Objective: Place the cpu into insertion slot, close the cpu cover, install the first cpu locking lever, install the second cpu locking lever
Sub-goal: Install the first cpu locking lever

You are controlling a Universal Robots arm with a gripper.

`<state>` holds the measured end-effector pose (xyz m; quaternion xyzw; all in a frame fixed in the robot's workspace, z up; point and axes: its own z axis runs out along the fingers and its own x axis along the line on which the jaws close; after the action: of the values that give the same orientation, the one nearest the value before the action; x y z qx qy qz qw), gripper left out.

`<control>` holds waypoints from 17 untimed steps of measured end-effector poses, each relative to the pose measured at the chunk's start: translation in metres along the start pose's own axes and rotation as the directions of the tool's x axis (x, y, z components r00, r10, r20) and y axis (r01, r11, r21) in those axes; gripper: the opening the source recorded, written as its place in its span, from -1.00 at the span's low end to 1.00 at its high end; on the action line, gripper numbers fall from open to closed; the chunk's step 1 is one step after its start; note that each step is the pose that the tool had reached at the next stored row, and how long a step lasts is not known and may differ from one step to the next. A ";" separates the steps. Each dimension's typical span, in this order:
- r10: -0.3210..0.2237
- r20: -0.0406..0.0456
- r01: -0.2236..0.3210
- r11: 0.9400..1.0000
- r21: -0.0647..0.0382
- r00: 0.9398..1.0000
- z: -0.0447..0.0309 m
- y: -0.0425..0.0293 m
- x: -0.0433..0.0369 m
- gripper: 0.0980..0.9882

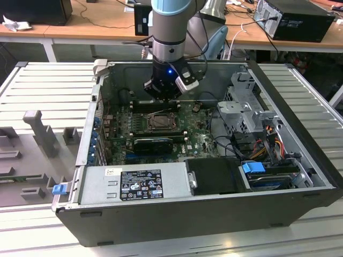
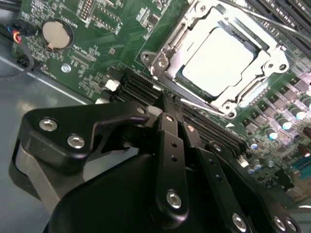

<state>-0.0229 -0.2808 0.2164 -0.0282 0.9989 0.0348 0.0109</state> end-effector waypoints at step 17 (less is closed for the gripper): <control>0.000 -0.001 0.000 1.000 0.004 1.000 0.0125 -0.0018 -0.0019 -0.98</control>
<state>-0.0207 -0.2816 0.2039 -0.0282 0.9990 0.0329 0.0106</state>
